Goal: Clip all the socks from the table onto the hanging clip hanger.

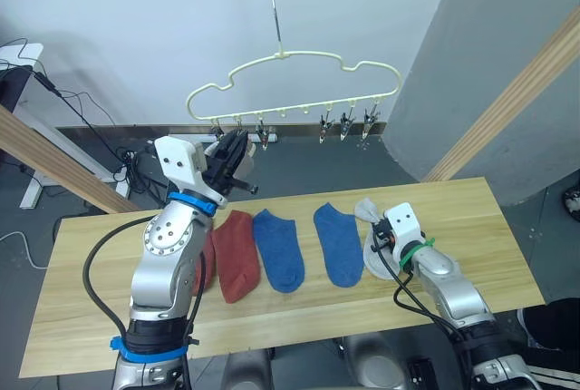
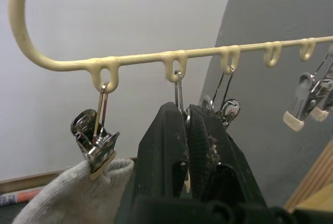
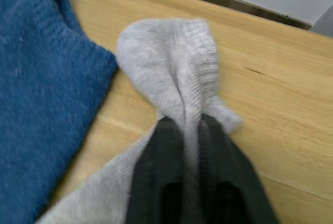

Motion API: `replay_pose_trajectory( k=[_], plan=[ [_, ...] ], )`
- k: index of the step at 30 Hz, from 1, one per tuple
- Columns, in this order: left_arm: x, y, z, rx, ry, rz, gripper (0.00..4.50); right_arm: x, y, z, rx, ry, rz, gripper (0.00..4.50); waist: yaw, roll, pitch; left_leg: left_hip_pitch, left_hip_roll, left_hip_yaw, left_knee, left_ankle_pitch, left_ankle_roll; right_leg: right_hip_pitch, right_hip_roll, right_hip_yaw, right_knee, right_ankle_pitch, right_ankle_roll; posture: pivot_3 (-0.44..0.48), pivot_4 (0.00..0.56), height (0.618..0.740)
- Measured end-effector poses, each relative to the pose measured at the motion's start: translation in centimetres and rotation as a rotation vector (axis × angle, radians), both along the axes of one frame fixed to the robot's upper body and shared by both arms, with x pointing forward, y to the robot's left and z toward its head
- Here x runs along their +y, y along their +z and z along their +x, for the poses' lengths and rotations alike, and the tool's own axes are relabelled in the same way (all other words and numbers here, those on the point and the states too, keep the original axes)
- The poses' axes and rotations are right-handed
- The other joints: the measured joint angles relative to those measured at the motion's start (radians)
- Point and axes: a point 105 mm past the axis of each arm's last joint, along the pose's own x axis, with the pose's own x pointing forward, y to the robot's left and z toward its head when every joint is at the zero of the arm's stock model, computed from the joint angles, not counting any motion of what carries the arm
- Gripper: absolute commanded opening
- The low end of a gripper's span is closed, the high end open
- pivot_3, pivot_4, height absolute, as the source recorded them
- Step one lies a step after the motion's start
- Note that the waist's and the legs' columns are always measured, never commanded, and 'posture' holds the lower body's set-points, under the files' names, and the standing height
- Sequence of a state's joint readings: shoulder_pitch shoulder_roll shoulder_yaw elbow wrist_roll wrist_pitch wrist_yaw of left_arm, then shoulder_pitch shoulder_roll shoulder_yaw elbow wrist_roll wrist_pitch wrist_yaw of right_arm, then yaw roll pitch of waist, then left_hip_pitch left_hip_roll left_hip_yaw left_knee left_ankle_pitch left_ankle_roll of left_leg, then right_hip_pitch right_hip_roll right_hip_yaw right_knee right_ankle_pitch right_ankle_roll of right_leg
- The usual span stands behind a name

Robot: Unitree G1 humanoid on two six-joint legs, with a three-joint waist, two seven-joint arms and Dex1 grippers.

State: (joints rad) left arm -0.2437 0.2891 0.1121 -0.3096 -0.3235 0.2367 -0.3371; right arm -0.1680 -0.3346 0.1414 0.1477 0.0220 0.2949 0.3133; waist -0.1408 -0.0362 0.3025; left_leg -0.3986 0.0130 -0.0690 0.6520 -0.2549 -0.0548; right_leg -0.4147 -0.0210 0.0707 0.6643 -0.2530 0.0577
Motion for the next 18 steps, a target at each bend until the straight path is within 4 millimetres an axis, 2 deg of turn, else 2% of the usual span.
replay_pose_trajectory(
  k=[3,6,12,18],
  plan=[
    [-0.1,0.2,-0.3,0.041,-0.052,-0.041,0.0,-0.4,0.9,-0.8,-0.009,0.089,-0.049,0.03,0.0,0.0,0.0,-0.001,0.0,0.0,0.001,0.0,0.0,0.0,0.0,0.0,0.0,0.0,0.0,-0.236,0.28,0.74],
    [-0.2,0.3,-0.5,0.085,-0.096,-0.071,0.0,0.6,3.0,-1.1,-0.064,0.201,-0.074,0.03,-0.005,0.0,0.0,-0.001,0.0,0.0,0.002,0.0,0.0,0.0,0.001,0.0,0.0,0.0,0.0,-0.241,0.282,0.74],
    [0.0,1.1,-1.0,0.186,-0.187,-0.165,0.0,6.7,9.2,-2.8,-0.25,0.542,-0.058,0.03,-0.008,0.001,0.001,-0.001,0.002,-0.002,0.005,0.0,0.0,0.0,0.003,-0.001,0.001,0.0,0.001,-0.236,0.279,0.74],
    [-0.4,1.4,-1.2,0.248,-0.218,-0.243,0.0,12.5,12.1,-3.4,-0.349,0.671,0.068,0.03,-0.003,0.001,0.001,-0.003,0.001,-0.002,0.009,0.0,0.0,0.0,0.001,-0.001,0.001,0.001,0.001,-0.232,0.28,0.74]
  ],
)
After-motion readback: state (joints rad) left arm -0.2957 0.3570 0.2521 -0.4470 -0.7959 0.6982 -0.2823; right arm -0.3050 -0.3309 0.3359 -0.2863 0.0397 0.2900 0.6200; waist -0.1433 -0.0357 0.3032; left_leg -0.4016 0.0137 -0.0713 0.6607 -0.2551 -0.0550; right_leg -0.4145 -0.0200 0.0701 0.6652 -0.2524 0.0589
